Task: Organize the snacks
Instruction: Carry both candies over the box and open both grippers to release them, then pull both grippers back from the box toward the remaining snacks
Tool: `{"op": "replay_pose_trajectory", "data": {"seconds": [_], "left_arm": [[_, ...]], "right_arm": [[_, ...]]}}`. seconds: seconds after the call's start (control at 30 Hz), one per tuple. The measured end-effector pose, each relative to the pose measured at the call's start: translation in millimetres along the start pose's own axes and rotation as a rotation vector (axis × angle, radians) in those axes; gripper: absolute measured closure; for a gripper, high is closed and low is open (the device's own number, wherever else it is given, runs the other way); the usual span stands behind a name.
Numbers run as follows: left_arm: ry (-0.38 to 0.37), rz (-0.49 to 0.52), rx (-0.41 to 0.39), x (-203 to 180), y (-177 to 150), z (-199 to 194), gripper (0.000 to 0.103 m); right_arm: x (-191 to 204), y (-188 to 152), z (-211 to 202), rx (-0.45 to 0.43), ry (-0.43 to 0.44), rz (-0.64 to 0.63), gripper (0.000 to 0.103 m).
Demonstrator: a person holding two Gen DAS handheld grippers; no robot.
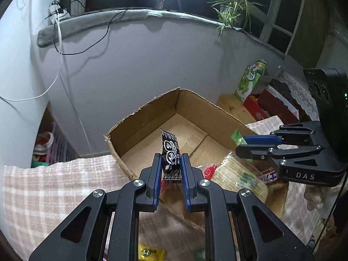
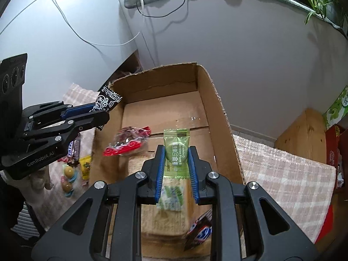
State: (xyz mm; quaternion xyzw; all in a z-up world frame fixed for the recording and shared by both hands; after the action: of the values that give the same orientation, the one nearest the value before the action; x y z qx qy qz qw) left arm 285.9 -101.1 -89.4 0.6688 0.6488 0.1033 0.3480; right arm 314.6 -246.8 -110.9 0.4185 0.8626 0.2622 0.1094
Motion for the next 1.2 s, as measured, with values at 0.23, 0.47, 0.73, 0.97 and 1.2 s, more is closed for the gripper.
{"op": "replay_pose_trajectory", "data": {"seconds": [0.23,0.47,0.73,0.97,1.2], "left_arm": [[-0.002,0.002,0.008,-2,5,5,0.087],[0.000,-0.013,-0.014,-4,8,-11,0.082],[-0.030,-0.042,-0.103,-11,-6,-86,0.073],[-0.009,-0.046,-0.189,-6,-52,-152,0.059],[-0.009,-0.070,-0.264,1,-107,-207,0.056]], "right_arm": [[0,1,2,-0.004,-0.013,-0.009,0.081],[0,0,-15,-0.024,-0.036,0.013,0.065],[30,-18,-81,-0.103,-0.065,0.024,0.043],[74,-55,-126,-0.134,-0.074,0.051,0.040],[114,-100,-152,-0.221,-0.060,0.079,0.040]]}}
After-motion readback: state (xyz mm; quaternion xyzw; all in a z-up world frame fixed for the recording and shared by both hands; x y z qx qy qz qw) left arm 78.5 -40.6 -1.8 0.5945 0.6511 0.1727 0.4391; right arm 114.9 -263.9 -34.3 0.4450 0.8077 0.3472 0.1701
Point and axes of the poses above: each gripper's, at about its wrist camera, not at the fingertips, and z roughly the way its jaws point, x to its left, y to its top, the point moved 4 cm from there along z, roughly the way its jaws point, and after that the axes turned 14 degrees about -z, right-handed, at the moved point
